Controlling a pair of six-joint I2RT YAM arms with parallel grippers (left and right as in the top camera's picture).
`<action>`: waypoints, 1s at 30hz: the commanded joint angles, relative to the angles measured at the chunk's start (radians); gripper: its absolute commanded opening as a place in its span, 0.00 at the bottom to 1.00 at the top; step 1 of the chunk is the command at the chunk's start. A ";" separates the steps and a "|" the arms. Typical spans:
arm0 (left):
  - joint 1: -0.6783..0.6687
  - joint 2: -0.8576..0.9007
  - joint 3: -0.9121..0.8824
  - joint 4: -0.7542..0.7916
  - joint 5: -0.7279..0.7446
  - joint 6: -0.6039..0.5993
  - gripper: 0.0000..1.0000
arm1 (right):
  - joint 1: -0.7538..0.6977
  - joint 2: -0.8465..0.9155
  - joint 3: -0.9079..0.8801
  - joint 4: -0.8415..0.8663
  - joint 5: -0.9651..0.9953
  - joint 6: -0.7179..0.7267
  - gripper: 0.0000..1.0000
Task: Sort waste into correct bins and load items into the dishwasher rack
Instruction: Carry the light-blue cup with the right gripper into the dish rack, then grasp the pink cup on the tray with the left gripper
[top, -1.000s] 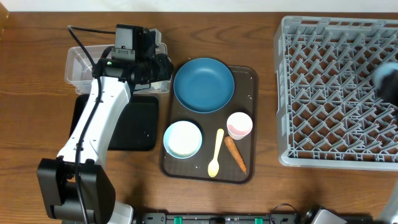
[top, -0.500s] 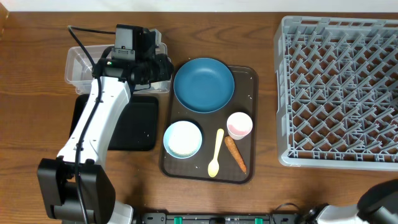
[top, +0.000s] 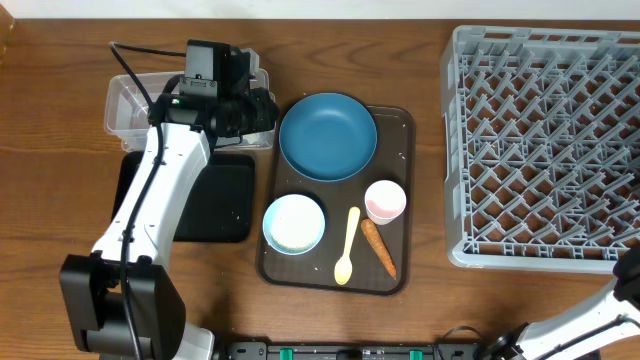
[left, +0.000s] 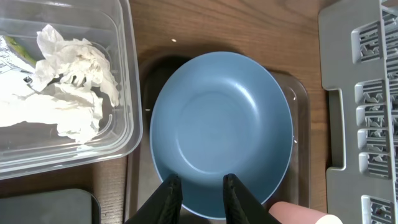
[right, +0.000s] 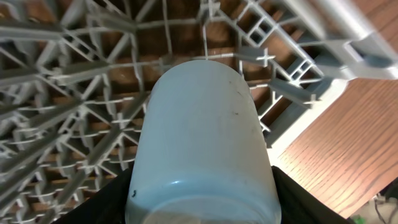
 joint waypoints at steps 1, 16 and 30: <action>0.001 -0.005 0.007 -0.011 -0.013 0.017 0.25 | -0.006 0.026 0.017 0.000 0.011 0.010 0.01; 0.001 -0.005 0.007 -0.016 -0.013 0.017 0.25 | -0.026 0.042 0.016 0.000 0.010 0.010 0.55; 0.001 -0.005 0.007 -0.016 -0.013 0.017 0.26 | -0.026 0.042 0.015 -0.018 0.010 0.010 0.75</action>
